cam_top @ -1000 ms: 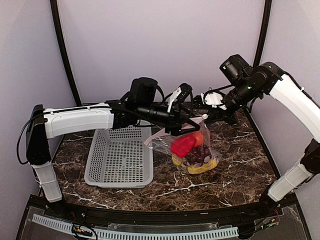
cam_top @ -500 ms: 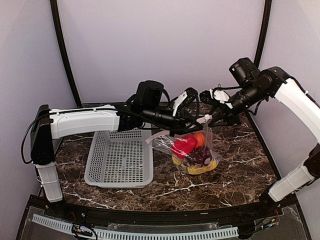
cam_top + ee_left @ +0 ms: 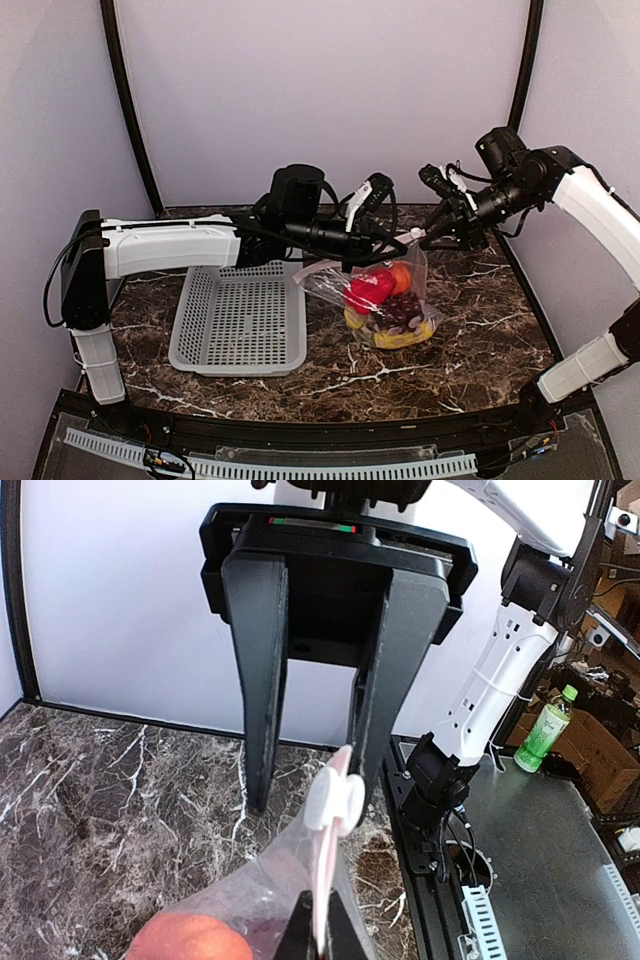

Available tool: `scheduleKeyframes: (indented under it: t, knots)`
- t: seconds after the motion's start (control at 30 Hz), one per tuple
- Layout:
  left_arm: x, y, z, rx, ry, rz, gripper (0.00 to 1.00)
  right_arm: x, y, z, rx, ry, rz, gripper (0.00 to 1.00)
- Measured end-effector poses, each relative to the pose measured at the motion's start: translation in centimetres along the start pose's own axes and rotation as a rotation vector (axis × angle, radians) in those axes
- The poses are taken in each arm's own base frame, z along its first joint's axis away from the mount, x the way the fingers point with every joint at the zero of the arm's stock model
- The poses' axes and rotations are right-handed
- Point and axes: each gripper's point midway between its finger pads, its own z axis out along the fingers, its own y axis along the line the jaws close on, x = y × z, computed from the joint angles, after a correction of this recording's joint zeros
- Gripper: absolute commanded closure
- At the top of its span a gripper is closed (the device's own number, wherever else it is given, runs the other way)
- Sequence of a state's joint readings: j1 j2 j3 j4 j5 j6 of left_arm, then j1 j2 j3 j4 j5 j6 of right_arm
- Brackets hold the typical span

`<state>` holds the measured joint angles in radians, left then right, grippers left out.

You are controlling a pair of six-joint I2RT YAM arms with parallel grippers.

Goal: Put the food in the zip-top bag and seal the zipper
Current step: Pass from the right arm to the left

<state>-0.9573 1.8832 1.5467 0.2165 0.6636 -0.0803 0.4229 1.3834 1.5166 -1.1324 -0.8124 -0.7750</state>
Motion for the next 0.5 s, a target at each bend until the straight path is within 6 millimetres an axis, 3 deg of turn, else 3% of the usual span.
scheduleKeyframes:
  t: [0.23,0.5]
  knots:
    - [-0.06,0.27,-0.08,-0.005,-0.013,-0.012,0.99,-0.37,0.35,-0.39,0.023,-0.050,-0.006,0.87]
    - [-0.30,0.35,-0.15,-0.006,-0.023,-0.022,0.99,-0.94,0.14,-0.67,0.055,-0.082,-0.023,0.85]
